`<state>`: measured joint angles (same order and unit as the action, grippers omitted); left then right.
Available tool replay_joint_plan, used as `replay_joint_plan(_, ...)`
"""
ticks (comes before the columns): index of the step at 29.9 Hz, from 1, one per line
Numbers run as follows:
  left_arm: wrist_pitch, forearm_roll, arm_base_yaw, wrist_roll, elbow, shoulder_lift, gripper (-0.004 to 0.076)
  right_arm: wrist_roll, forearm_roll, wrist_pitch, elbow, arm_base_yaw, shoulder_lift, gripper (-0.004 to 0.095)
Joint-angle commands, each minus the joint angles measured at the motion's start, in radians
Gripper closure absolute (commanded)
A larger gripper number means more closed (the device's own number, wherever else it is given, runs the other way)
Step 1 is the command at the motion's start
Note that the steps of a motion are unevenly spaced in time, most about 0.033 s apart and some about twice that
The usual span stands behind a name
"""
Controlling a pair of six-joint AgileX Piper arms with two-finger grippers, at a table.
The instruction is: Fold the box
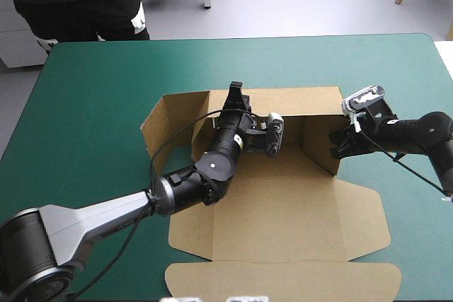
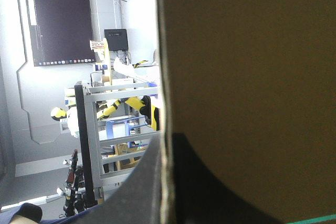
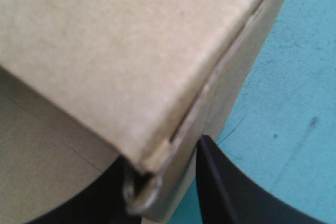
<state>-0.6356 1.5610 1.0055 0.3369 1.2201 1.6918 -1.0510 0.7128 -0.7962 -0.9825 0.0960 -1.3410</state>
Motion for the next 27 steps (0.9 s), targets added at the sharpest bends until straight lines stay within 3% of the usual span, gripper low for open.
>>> replay_joint_plan(1, 0.014, 0.025, 0.008, -0.007, 0.024, -0.041, 0.0734, -0.05, 0.049, 0.009, -0.025, 0.0, 0.028, 0.0722)
replay_joint_plan(7, 0.014, 0.025, 0.008, -0.007, 0.024, -0.041, 0.0734, -0.076, 0.054, 0.022, -0.025, -0.006, 0.028, 0.0923)
replay_joint_plan(16, 0.014, 0.025, 0.008, -0.007, 0.024, -0.041, 0.0734, -0.034, -0.007, 0.123, -0.025, -0.134, 0.028, 0.0924)
replay_joint_plan(27, 0.014, 0.026, 0.008, -0.007, 0.024, -0.041, 0.0732, 0.108, -0.078, 0.161, -0.025, -0.136, 0.028, 0.0924)
